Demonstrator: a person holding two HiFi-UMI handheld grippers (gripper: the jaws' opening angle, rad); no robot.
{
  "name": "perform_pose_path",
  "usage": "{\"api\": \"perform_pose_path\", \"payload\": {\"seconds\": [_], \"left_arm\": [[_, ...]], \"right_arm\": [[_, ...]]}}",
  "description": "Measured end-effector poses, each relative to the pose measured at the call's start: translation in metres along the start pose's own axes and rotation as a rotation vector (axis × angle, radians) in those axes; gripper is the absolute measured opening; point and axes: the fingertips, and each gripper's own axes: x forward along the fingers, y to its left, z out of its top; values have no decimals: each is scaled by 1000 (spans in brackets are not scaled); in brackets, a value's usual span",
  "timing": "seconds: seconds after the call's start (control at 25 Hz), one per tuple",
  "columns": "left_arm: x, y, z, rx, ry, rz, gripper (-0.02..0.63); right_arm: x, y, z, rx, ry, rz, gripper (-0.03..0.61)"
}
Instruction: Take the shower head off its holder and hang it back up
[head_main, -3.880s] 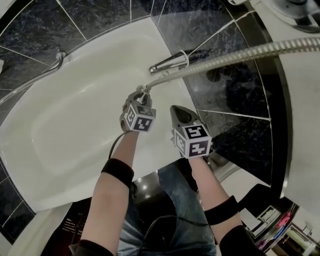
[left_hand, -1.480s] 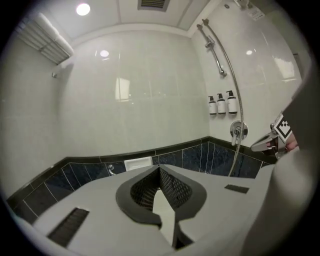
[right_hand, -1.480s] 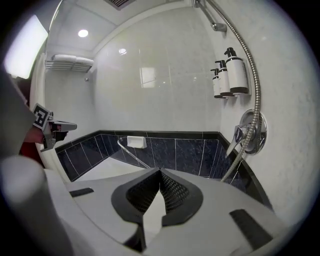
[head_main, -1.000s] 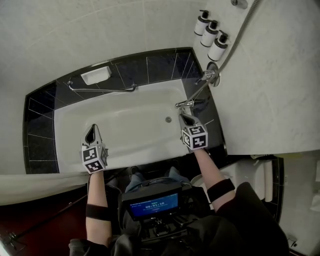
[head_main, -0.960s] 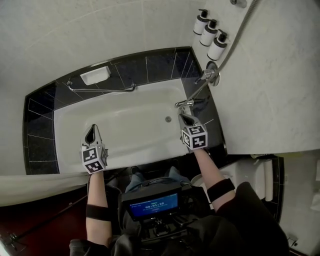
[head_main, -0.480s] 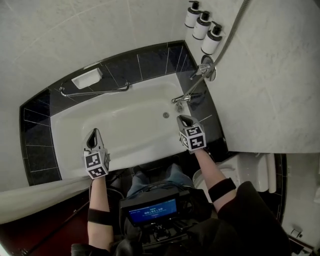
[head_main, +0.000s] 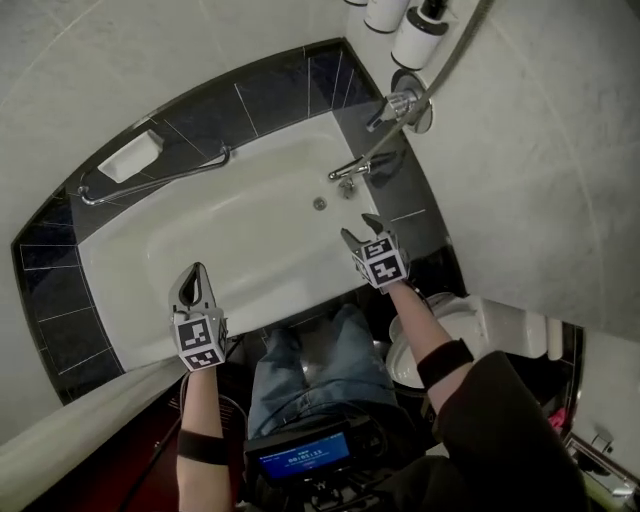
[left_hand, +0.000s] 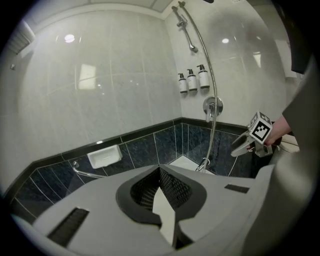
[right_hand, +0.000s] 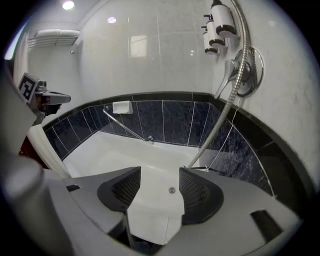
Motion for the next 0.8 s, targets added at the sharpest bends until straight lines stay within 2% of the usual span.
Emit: {"api": "perform_pose_path", "payload": {"seconds": [0.2,0.4,0.6,0.68,0.8], "left_arm": [[47,-27,-29,28,19,-39,3],[96,-52,-61,29,39,-65,3],[142,-82,-95,26,58,-129,3],[159,-90,-108,13,63,-134,3],[180,-102,-127,36,66,-157,2]], "right_arm": [[51,-25,-31,26,26,-25,350],[108,-53,-58,54,3,-36,351],[168,-77,-84,96,-34,-53,347],[188,-81,-94,66,-29,-54,345],[213,-86,-108,-35,-17,-71,342]]}}
